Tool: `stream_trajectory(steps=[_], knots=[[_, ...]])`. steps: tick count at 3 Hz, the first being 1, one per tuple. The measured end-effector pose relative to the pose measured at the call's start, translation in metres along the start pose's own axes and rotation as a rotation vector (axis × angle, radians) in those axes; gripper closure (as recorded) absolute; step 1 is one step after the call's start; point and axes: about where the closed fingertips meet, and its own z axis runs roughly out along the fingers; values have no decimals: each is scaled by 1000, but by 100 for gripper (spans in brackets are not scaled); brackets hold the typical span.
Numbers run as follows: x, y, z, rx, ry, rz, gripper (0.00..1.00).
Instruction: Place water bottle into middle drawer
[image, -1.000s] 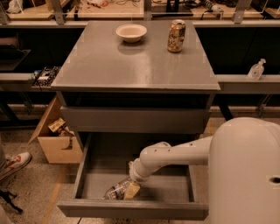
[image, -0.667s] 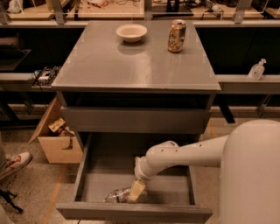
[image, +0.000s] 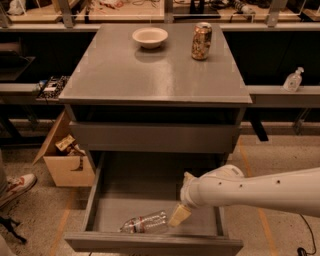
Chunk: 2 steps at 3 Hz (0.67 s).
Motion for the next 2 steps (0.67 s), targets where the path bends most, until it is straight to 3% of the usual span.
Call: stream_trajectory(steps=[2], knots=[[61,-20,-100,145,43,188,0]])
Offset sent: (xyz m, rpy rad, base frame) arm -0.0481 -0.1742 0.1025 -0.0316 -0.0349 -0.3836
